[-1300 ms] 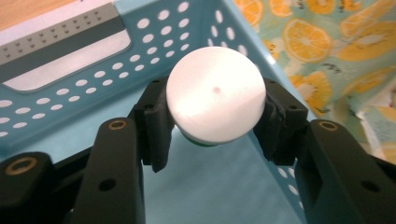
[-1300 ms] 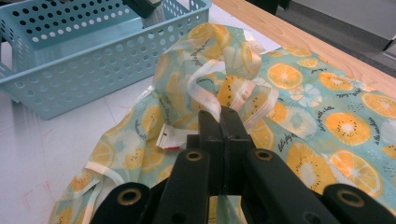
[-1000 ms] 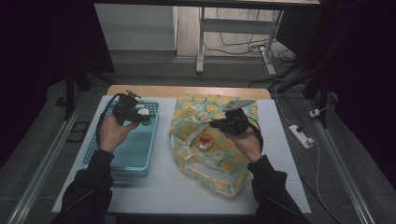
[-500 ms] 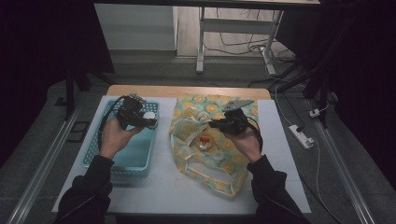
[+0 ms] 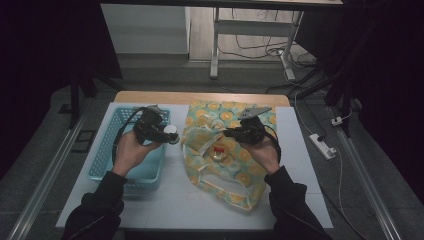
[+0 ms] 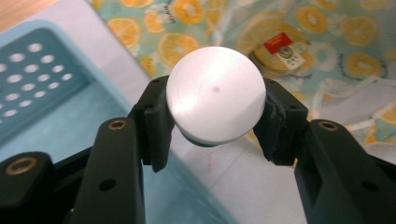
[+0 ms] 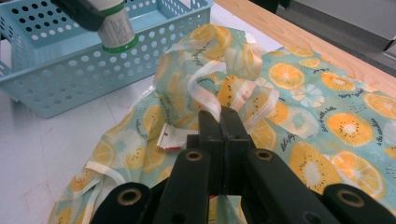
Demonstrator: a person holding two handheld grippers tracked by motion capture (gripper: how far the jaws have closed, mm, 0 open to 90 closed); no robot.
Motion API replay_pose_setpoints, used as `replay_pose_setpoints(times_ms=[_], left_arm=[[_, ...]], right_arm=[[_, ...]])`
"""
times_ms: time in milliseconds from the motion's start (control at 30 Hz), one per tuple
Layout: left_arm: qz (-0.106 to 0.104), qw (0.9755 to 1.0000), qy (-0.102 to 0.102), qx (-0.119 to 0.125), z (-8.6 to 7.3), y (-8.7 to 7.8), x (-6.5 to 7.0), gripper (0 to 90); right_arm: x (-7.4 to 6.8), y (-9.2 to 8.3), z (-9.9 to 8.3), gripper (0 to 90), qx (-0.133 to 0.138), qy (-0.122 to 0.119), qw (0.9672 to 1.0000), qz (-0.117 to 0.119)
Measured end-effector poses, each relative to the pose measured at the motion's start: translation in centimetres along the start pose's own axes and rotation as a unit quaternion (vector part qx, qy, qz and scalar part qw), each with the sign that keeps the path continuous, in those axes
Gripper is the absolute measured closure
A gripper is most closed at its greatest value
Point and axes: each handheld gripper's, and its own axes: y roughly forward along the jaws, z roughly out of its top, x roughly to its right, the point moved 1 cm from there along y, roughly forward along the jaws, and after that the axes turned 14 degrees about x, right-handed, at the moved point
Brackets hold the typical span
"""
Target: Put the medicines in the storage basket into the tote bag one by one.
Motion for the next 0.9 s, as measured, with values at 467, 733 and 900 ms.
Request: replay_pose_setpoints(times_ms=[467, 733, 900], left_arm=[[-0.043, 0.9988, 0.025, -0.006, 0.8, 2.9, 3.2, 50.7], [-0.061, 0.9973, 0.039, -0.01, 1.6, 4.8, 4.9, 50.7], [-0.071, 0.9963, 0.047, -0.012, 2.1, 6.2, 5.7, 50.7]], right_arm=[[0.1, -0.1, 0.0, 90.0, 0.004, 0.0, 1.0, -0.002], [0.1, -0.1, 0.0, 90.0, 0.007, 0.001, 1.0, -0.003], [0.2, -0.1, -0.1, 90.0, 0.004, 0.002, 1.0, -0.002]])
